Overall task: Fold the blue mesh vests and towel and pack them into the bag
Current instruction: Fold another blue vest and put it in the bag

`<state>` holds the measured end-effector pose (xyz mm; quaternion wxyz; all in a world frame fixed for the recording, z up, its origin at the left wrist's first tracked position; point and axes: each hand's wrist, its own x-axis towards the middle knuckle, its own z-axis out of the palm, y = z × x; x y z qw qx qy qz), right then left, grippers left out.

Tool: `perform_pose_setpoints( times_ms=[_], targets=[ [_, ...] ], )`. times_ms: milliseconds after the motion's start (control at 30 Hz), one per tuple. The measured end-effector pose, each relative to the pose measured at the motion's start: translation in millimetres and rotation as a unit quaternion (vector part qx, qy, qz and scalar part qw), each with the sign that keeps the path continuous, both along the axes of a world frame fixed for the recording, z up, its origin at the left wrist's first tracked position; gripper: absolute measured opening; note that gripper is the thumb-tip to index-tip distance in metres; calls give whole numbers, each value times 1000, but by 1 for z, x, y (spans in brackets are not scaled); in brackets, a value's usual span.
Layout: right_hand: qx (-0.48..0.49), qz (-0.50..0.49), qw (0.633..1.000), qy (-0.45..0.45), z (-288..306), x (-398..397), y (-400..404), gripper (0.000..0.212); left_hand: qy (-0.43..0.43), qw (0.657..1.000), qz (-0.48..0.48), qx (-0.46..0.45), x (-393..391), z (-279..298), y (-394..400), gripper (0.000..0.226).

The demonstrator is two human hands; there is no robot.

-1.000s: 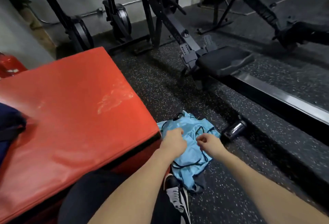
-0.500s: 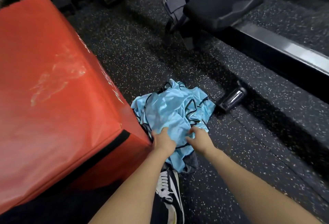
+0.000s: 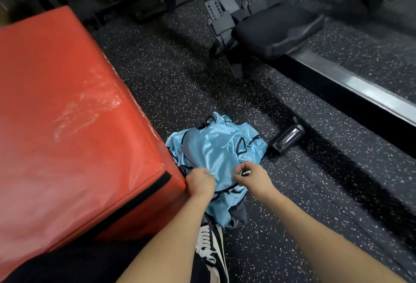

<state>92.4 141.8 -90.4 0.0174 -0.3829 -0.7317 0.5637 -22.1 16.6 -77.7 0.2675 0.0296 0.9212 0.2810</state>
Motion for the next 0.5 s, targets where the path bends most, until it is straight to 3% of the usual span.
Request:
perform_pose_setpoints(
  times_ms=[167, 300, 500],
  targets=[
    [-4, -7, 999, 53, 56, 6, 5, 10, -3, 992, 33, 126, 2, 58, 3, 9],
    [54, -14, 995, 82, 111, 10, 3, 13, -19, 965, 24, 261, 8, 116, 7, 22],
    [211, 97, 963, 135, 208, -3, -7, 47, 32, 920, -22, 389, -6, 233, 0, 30]
  ],
)
